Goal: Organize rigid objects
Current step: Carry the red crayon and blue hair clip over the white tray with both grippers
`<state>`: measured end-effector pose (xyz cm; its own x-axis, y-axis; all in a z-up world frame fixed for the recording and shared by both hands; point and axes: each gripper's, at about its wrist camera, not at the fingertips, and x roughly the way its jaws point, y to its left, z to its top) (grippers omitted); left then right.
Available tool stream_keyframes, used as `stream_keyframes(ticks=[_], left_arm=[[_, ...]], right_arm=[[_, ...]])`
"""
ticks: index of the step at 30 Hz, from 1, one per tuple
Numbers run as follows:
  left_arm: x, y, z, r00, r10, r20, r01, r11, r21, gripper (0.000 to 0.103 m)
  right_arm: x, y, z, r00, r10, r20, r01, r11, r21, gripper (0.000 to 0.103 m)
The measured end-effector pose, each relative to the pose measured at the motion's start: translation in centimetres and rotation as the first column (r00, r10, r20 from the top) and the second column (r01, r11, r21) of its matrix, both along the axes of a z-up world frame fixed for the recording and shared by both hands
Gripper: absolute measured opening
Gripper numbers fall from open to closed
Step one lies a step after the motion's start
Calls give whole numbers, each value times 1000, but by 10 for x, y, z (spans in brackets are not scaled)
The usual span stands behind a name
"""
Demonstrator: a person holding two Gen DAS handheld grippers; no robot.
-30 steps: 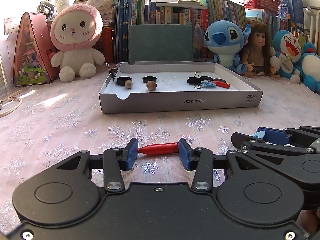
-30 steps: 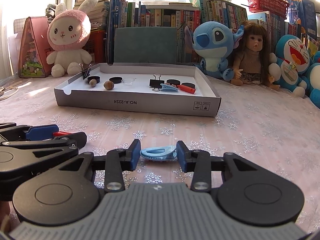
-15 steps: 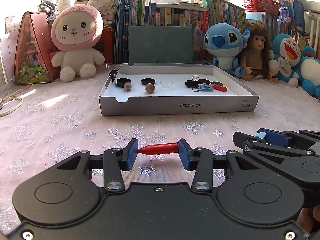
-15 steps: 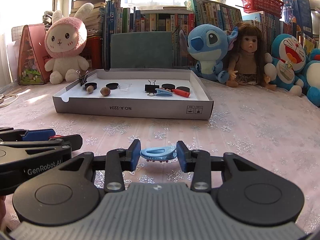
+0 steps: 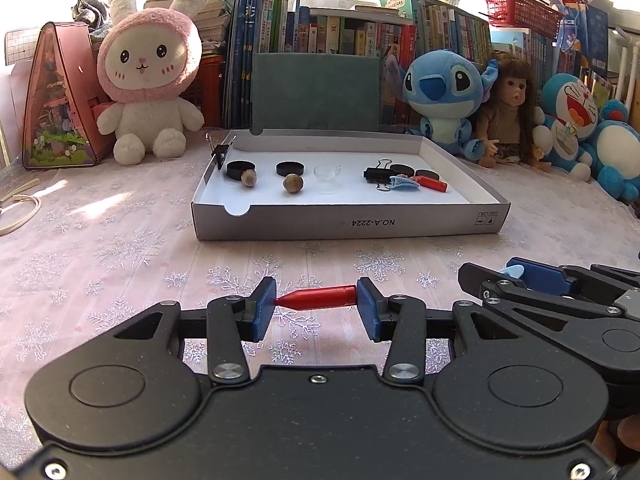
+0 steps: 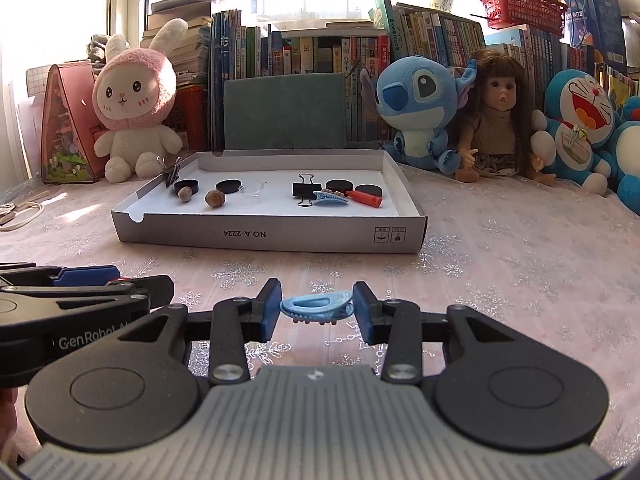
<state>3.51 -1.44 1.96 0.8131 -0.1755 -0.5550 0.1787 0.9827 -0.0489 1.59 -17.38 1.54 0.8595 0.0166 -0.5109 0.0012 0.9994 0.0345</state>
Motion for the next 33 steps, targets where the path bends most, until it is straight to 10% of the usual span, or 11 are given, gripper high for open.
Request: stream_keyframes(ticks=[33], left_arm=[[43,-6,22,999,-35,-9,35,999,2,42]], right_arm=[[41,-23,12,999,-4,-42,8,995,96,44]])
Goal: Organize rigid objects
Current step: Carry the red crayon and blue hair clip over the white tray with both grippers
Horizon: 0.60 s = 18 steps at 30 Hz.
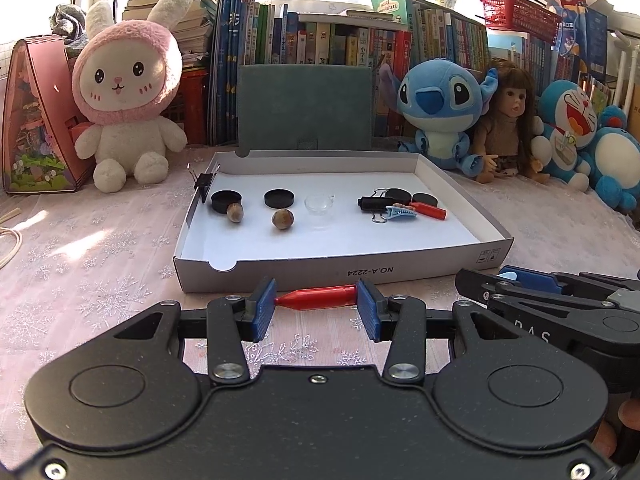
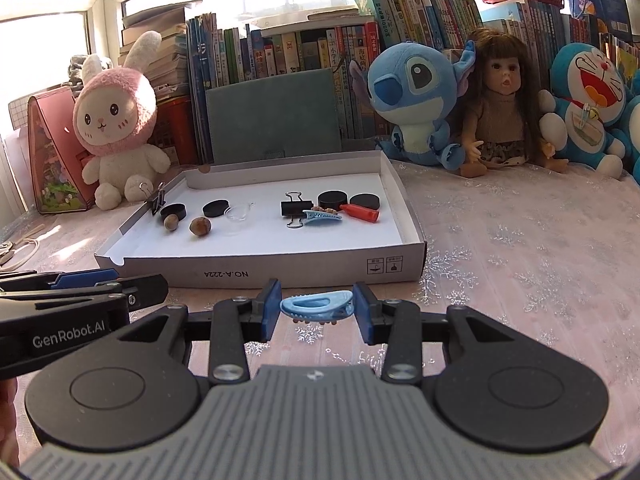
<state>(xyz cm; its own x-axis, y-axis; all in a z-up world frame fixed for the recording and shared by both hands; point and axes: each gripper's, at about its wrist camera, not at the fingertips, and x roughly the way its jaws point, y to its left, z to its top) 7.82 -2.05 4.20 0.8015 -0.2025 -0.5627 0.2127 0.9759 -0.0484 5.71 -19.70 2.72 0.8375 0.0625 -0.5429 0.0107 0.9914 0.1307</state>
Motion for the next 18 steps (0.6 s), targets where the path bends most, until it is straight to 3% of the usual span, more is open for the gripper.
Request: stream_keyframes(ticks=[18], left_arm=[[40,3,3,999,25,-43,-26,1000,-6,42]], right_arm=[[36,-9,10,1000,5,-27,-3,999,50,44]])
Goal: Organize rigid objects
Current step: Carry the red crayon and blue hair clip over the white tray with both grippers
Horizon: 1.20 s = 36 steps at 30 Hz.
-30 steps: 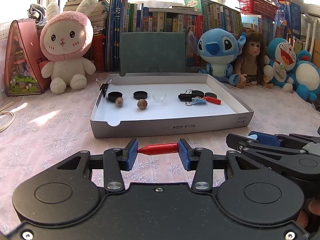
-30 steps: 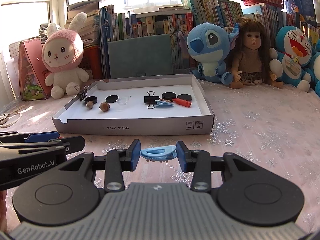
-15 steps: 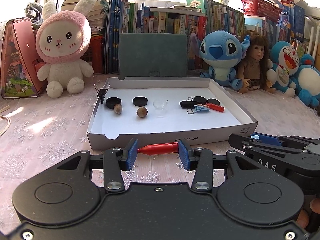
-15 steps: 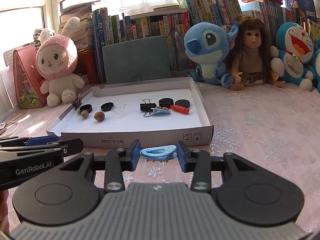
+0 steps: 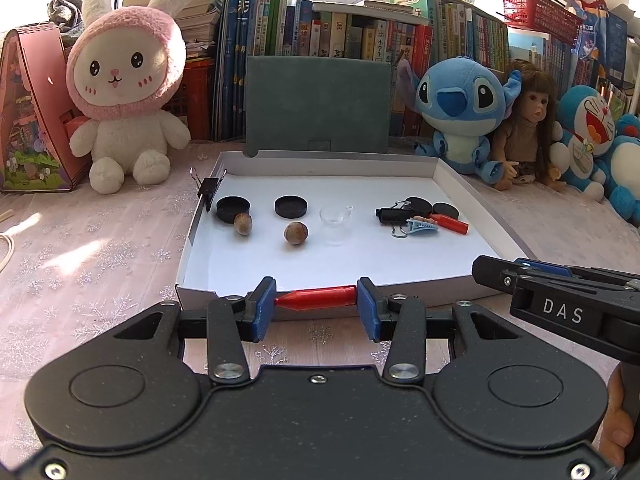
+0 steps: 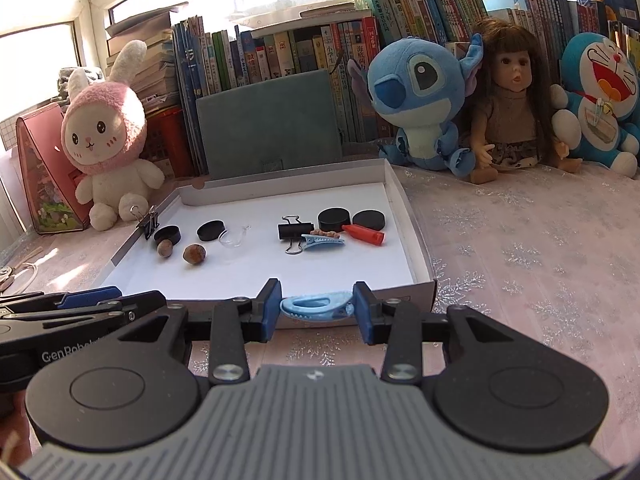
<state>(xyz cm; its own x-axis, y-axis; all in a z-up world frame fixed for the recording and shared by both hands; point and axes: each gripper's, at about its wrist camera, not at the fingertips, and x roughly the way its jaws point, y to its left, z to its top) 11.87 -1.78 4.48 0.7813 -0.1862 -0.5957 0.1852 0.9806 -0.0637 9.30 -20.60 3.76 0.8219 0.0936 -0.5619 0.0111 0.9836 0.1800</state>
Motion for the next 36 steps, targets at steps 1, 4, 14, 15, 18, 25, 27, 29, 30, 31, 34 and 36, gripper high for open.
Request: stream_keyframes(ticks=[1,4,14,15,18,25,27,29,30,31,34,36], left_arm=[[2,0,0,1000,1,1,-1,1000,1,42],[7,0,1,1000,5,-2,-5,1000,-3,42],[32,-2,4,1000,13,-24,-13,1000,-14,42],[34,-2,4,999,13,-29,-14,1000,-16,42],[43,-3,3,999,12,-45,-13,1000,-20,42],[68,-6,3,998,30,-49,-31,999,-11,42],[74,-7,2,998,40,-48,-40,999,-12,42],[79,-9,0,998,43,-56,-44,999,-17,42],[81,-10,-1,997,43,-60,-44,999,-22,42],[82,-11,-2,997,42,-63,-44,999,-25,42],[87,-14,-6,997,49,-67,-50,999,-18,42],[91,-16,-10,996,56,-74,-57,998,-12,42]], right_arm=[[2,-1,1,1000,1,-1,-1,1000,2,44],[8,0,3,1000,2,-3,-3,1000,-5,44],[31,-2,3,999,10,-32,-10,1000,2,44],[34,-2,3,999,12,-37,-12,1000,6,44],[46,-5,2,998,12,-64,-10,999,34,44],[76,-13,2,994,-1,-113,7,998,56,44],[81,-16,1,993,-5,-116,13,997,71,44],[86,-17,-1,993,-7,-116,17,996,85,44],[88,-17,-2,993,-5,-118,16,996,91,44],[90,-16,-3,993,-3,-120,14,996,93,44],[94,-13,-7,992,9,-127,3,995,98,44],[97,-11,-10,991,13,-132,0,995,99,44]])
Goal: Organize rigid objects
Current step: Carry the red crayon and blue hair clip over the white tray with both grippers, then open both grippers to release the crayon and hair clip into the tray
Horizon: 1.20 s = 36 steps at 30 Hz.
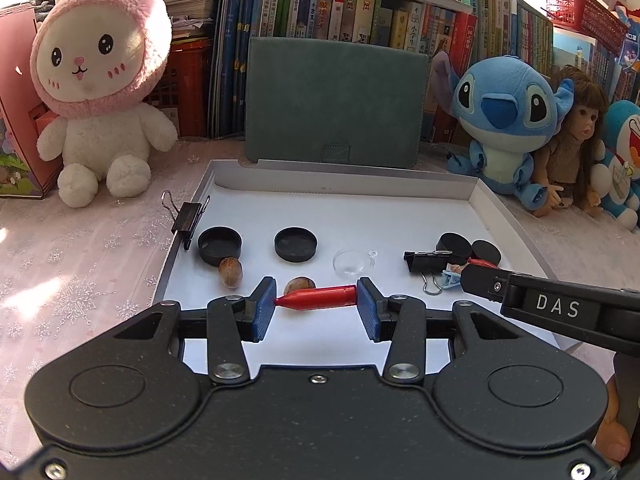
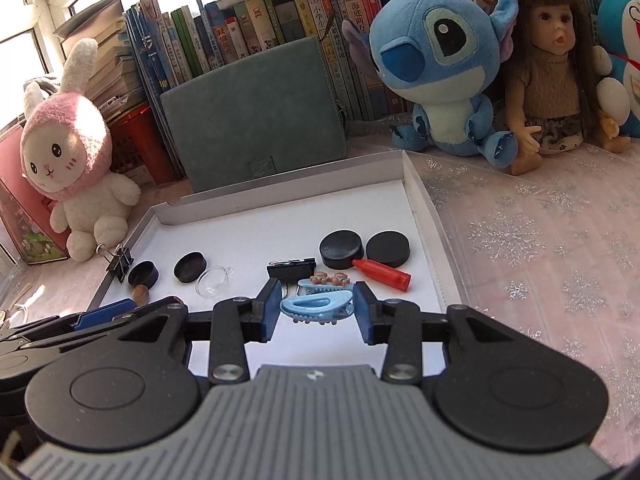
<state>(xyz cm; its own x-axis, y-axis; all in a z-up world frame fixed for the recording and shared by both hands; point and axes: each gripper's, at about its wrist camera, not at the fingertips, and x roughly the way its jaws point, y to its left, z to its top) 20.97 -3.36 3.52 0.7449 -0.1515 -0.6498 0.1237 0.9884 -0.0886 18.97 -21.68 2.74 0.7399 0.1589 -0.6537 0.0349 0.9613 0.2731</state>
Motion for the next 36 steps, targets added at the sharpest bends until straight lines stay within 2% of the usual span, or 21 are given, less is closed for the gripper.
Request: stream_keyframes(ticks=[15,19,23,36], left_arm=[[15,-1,-14,999,27,-29,-26,999,33,42],[27,-1,-14,999,22,-39,-19,997,71,42],[34,2,-13,998,32,-48,-30,998,50,42],[32,-2,-19,999,20,-41,-17,997,75,42]], right_arm=[[15,6,-14,998,58,-27,-58,998,-12,45],[22,7,-13,995,88,-46,-89,996,-19,45],[28,7,-11,994,95,-47,-96,995,-23,45],[35,10,-15,994,99,-39,-101,994,-48,45]])
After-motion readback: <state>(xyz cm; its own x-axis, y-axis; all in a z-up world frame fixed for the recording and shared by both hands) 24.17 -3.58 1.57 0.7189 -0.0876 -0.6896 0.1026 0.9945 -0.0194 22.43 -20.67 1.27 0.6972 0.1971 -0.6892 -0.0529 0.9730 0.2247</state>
